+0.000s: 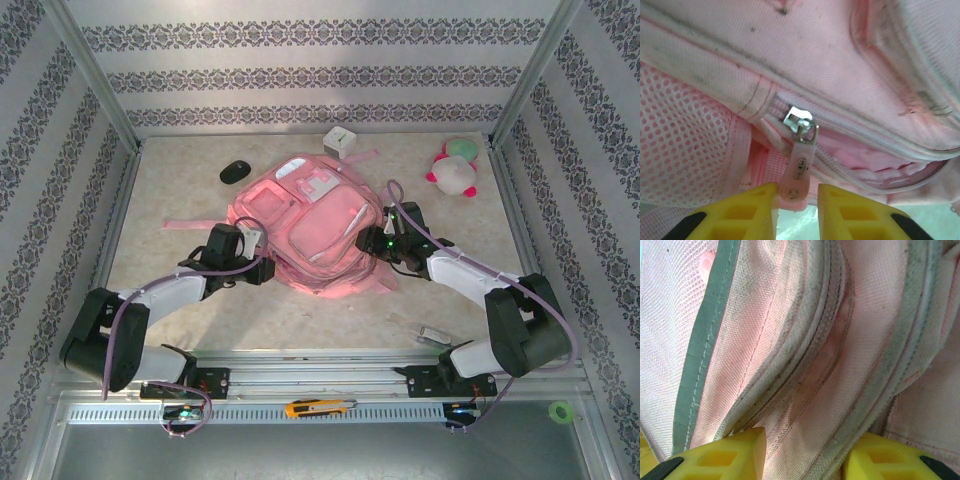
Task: Pack the student bag
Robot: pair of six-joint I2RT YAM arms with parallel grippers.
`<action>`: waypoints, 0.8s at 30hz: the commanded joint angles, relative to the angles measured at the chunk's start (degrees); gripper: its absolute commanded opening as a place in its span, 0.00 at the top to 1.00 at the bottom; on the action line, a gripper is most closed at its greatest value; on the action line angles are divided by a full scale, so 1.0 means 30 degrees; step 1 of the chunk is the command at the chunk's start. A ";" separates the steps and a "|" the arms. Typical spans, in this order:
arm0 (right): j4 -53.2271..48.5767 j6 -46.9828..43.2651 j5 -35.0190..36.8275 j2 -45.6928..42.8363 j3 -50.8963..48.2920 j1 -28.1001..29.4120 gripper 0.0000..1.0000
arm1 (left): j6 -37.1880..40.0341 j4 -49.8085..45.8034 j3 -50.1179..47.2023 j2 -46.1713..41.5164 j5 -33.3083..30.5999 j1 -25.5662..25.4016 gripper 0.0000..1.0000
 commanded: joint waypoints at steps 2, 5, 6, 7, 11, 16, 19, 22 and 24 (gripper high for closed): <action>0.1131 0.0514 -0.0678 -0.0790 -0.0213 0.0503 0.60 | -0.0279 0.0296 0.0140 0.0617 0.0452 -0.0442 0.85; 0.1215 0.0687 -0.0671 -0.0959 -0.0362 0.0516 0.61 | -0.0349 0.0270 0.0133 0.0494 0.0611 -0.0487 0.92; 0.1247 0.0787 -0.0684 -0.1016 -0.0392 0.0545 0.61 | -0.0393 0.0247 0.0062 0.0391 0.0794 -0.0529 0.94; 0.1307 0.0830 -0.0696 -0.1047 -0.0422 0.0609 0.61 | -0.0436 0.0280 0.0018 0.0304 0.1034 -0.0540 0.95; 0.1735 0.1286 -0.0671 -0.1091 -0.0481 0.0921 0.61 | -0.1006 0.1305 -0.0469 -0.0096 0.2294 -0.0833 0.99; 0.2482 0.1811 -0.0352 -0.0948 -0.0620 0.1278 0.62 | -0.1677 0.2750 -0.0897 0.0065 0.3274 -0.1671 1.00; 0.2659 0.1863 -0.0257 -0.0950 -0.0686 0.1258 0.62 | -0.1725 0.2871 -0.0723 0.0289 0.3740 -0.2317 1.00; 0.2234 0.1655 -0.0268 -0.1437 -0.0829 0.0793 0.62 | -0.2156 0.2701 -0.0740 -0.0416 0.3123 -0.2373 0.91; 0.1868 0.1518 -0.0430 -0.1789 -0.0862 0.0396 0.60 | -0.2430 0.2341 -0.0774 -0.1234 0.2086 -0.2324 0.81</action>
